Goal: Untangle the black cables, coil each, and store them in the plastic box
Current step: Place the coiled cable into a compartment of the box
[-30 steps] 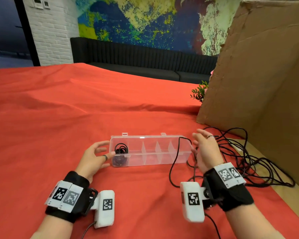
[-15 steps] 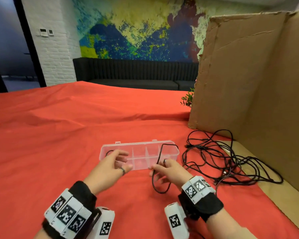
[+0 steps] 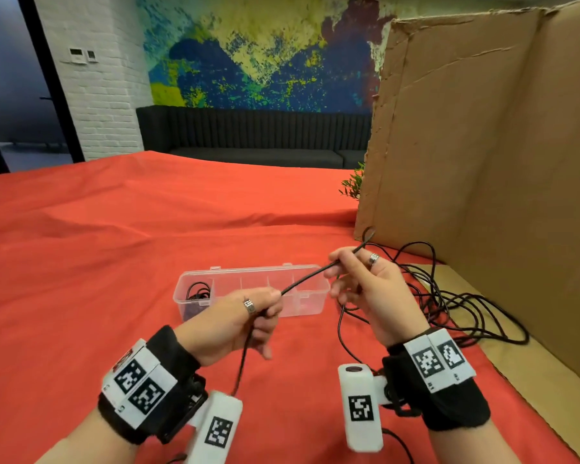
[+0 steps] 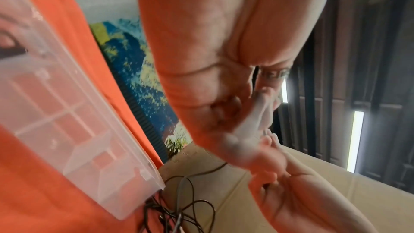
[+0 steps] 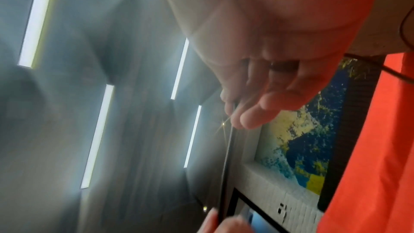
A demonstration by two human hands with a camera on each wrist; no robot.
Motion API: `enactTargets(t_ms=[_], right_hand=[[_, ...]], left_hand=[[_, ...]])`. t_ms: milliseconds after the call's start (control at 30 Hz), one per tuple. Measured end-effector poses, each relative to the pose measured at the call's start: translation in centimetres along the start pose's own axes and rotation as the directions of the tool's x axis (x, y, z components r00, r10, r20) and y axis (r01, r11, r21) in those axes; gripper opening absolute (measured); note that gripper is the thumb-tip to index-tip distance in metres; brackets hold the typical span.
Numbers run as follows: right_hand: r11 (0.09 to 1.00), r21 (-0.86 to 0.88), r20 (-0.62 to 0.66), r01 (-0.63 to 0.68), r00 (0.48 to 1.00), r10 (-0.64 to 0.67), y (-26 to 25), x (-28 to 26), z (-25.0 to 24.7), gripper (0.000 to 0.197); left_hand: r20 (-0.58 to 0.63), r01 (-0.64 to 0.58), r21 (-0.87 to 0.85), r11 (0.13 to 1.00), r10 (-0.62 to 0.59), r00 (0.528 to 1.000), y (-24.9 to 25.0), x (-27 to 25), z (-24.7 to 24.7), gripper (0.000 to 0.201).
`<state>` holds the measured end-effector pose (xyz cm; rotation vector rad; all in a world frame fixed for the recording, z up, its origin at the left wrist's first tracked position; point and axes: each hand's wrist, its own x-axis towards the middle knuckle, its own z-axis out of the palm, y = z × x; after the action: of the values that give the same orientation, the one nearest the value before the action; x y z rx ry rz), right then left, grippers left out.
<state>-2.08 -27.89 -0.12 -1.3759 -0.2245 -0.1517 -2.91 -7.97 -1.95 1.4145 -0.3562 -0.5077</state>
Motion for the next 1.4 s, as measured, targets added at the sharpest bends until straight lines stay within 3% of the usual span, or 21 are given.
enactTargets(t_ms=[133, 233, 300, 367, 433, 500, 567, 600, 633, 700, 733, 800, 900, 1033, 1133, 1233, 1300, 1400], right_hand=[[0.996, 0.053, -0.236, 0.067, 0.97, -0.053, 0.0, 1.1, -2.3, 0.018], [0.991, 0.066, -0.425, 0.116, 0.902, -0.077, 0.1, 1.8, -4.7, 0.022], [0.997, 0.079, -0.465, 0.023, 0.885, 0.016, 0.2, 2.2, -6.2, 0.027], [0.978, -0.049, -0.378, -0.205, 0.91, 0.172, 0.9, 2.1, -6.7, 0.039], [0.812, -0.467, -0.247, -0.349, 0.934, 0.259, 1.7, 1.2, -6.0, 0.044], [0.624, -0.752, -0.15, -0.212, 0.977, 0.152, 2.2, -0.2, -4.2, 0.04], [0.675, -0.737, -0.032, 0.032, 0.996, -0.083, 2.6, -1.5, -1.7, 0.033], [0.677, -0.715, 0.028, 0.174, 0.975, -0.221, 2.8, -1.9, -0.3, 0.027], [0.609, -0.739, 0.12, 0.288, 0.946, -0.302, 3.2, -2.0, 1.0, 0.026], [0.438, -0.79, 0.335, 0.429, 0.9, -0.278, 4.8, -1.8, 2.7, 0.049], [0.424, -0.796, 0.364, 0.432, 0.901, -0.234, 5.6, -1.6, 3.3, 0.054], [0.489, -0.78, 0.3, 0.39, 0.919, -0.255, 6.3, -1.3, 3.7, 0.037], [0.46, -0.78, 0.246, 0.423, 0.884, -0.397, 6.0, -1.1, 3.2, 0.021], [0.713, -0.556, 0.326, 0.428, 0.901, -0.286, 5.2, -1.5, 2.7, 0.016], [0.753, -0.513, 0.247, 0.412, 0.911, -0.33, 5.5, -1.7, 2.5, 0.022], [0.804, -0.473, 0.049, 0.361, 0.922, -0.385, 5.6, -1.5, 1.9, 0.017], [0.797, -0.493, -0.014, 0.349, 0.913, -0.408, 5.5, -1.4, 1.7, 0.012], [0.768, -0.552, 0.059, 0.324, 0.934, -0.351, 5.6, -1.6, 2.0, 0.012]], left_hand=[[-0.037, 0.038, 0.218, 0.975, -0.031, 0.999, -1.2, -0.7, -1.5, 0.026], [-0.088, 0.053, 0.439, 0.897, -0.016, 0.996, -2.1, -1.6, -3.3, 0.028], [-0.154, 0.058, 0.533, 0.844, 0.029, 0.988, -2.2, -2.0, -4.2, 0.027], [-0.253, 0.069, 0.502, 0.862, 0.071, 0.965, -2.3, -2.2, -4.8, 0.027], [-0.344, 0.06, 0.49, 0.87, 0.13, 0.93, -2.1, -2.2, -4.9, 0.027], [-0.394, 0.048, 0.53, 0.847, 0.196, 0.898, -2.0, -1.9, -5.0, 0.026], [-0.411, 0.061, 0.58, 0.812, 0.228, 0.883, -1.9, -1.5, -4.7, 0.025], [-0.403, 0.067, 0.583, 0.81, 0.217, 0.889, -1.9, -1.3, -4.4, 0.026], [-0.38, 0.063, 0.565, 0.822, 0.192, 0.905, -1.8, -1.0, -3.9, 0.027], [-0.317, 0.028, 0.48, 0.877, 0.143, 0.938, -1.6, -0.6, -2.8, 0.027], [-0.279, -0.002, 0.432, 0.902, 0.136, 0.951, -1.3, -0.5, -2.2, 0.026], [-0.192, -0.093, 0.363, 0.927, 0.172, 0.966, -1.0, -0.4, -1.6, 0.024], [-0.115, -0.211, 0.289, 0.934, 0.252, 0.961, -1.0, -0.5, -1.9, 0.027], [-0.157, -0.164, 0.204, 0.965, 0.197, 0.968, -1.4, 0.0, -2.6, 0.026], [-0.155, -0.059, 0.158, 0.986, 0.084, 0.984, -1.2, -0.1, -2.8, 0.028], [-0.048, 0.036, 0.174, 0.984, -0.028, 0.998, -0.9, -0.6, -2.7, 0.028], [0.008, -0.002, 0.057, 0.998, 0.001, 1.0, -0.5, -0.7, -2.3, 0.025], [-0.009, -0.132, -0.192, 0.973, 0.132, 0.991, 1.0, -0.8, -0.9, 0.019]])
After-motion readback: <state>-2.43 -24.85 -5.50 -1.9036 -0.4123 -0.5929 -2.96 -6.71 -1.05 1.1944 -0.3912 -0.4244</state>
